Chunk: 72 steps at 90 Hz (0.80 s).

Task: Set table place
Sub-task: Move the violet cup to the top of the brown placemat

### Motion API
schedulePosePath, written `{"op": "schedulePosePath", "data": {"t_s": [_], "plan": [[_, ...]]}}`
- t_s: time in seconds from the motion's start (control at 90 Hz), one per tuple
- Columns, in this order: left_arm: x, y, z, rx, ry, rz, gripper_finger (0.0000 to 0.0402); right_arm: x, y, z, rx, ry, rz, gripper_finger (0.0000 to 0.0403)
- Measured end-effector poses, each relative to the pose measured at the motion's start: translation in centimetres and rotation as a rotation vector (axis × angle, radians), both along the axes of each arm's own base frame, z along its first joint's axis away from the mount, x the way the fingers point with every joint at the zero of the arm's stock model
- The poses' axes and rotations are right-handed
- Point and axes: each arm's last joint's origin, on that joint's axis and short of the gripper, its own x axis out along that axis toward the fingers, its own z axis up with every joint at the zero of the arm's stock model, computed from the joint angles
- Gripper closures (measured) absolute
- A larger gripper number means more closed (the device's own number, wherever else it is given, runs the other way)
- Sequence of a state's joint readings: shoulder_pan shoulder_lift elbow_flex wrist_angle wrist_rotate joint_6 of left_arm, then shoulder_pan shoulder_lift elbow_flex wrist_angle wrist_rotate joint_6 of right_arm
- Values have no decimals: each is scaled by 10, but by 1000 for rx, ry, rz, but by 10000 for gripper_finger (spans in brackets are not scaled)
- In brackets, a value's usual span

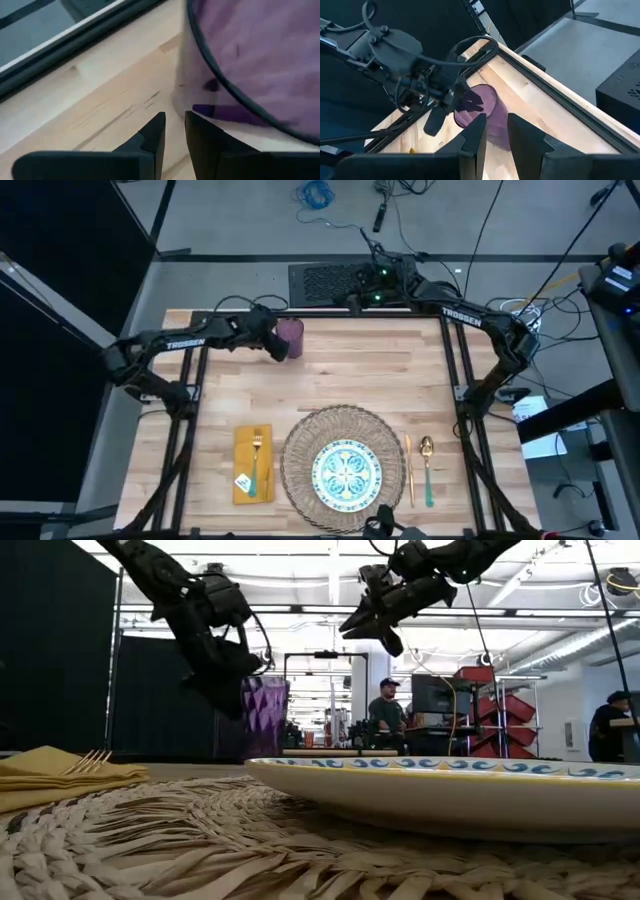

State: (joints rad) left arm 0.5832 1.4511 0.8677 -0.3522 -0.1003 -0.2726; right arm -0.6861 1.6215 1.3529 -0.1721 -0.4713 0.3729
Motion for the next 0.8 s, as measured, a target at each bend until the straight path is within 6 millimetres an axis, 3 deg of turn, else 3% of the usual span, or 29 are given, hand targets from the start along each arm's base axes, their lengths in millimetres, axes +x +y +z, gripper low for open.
{"op": "schedulePosePath", "data": {"t_s": [0.222,0.578,0.8], "plan": [[9,-2,0,33,-34,-38,343,-2,-2,-1,5,6,-8,339],[-4,-3,9,89,36,22,343,-2,-2,-1,3,7,-8,339],[3,3,8,158,8,36,343,-2,-2,-1,6,8,-8,339]]}}
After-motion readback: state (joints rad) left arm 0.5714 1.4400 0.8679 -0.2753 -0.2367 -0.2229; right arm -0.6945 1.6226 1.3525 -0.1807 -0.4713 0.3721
